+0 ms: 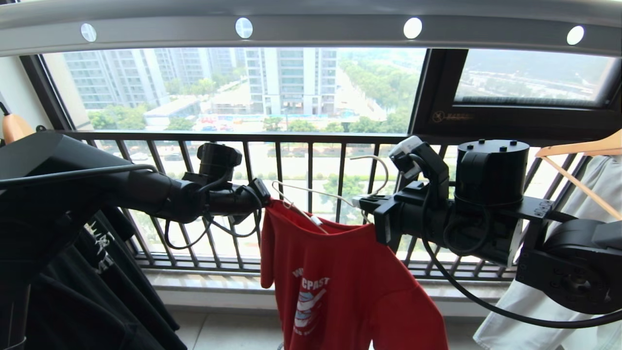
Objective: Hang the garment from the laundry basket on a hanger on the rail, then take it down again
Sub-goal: Take the clothes off the clothes rack
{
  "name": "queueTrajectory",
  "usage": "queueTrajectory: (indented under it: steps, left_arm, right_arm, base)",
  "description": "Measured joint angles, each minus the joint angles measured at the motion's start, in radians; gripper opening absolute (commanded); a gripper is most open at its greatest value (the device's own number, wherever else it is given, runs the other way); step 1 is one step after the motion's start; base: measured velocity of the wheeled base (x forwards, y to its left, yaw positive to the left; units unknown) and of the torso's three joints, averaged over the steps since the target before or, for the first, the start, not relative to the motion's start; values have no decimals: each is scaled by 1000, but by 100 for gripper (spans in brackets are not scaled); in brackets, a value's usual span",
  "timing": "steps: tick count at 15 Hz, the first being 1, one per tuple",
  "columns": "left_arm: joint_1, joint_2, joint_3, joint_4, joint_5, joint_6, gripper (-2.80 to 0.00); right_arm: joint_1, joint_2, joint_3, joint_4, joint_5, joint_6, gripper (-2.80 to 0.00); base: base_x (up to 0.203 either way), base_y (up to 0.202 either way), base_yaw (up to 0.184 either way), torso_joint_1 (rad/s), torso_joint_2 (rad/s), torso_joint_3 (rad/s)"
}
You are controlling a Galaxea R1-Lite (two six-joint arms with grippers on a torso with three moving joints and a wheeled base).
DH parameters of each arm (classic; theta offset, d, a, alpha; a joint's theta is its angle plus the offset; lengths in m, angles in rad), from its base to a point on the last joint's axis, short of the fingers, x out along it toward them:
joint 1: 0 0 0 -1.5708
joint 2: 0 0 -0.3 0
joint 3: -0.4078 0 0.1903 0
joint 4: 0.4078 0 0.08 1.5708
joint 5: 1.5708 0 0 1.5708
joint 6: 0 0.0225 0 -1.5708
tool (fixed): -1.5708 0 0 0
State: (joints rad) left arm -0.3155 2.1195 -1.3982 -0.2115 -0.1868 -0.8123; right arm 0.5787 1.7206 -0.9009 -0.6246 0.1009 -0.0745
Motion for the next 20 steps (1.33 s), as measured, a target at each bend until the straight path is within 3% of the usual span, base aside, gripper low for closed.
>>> queueTrajectory:
  steps: [4, 13, 16, 20]
  left_arm:
    - [-5, 18, -15, 1, 22, 1, -280]
    - [-24, -10, -8, 12, 19, -13, -280]
    - [-61, -20, 14, 10, 19, -13, -280]
    - [-125, -28, 41, 33, 26, -10, -280]
  right_arm:
    - [1, 0, -2, -4, 1, 34, -280]
    - [1, 60, -6, -191, -5, 108, -280]
    - [1, 80, -8, -243, -7, 158, -280]
    - [1, 93, -16, -246, -12, 166, -280]
  base:
    - [0, 0, 0, 0, 0, 0]
    - [0, 0, 0, 0, 0, 0]
    - [0, 0, 0, 0, 0, 0]
    - [0, 0, 0, 0, 0, 0]
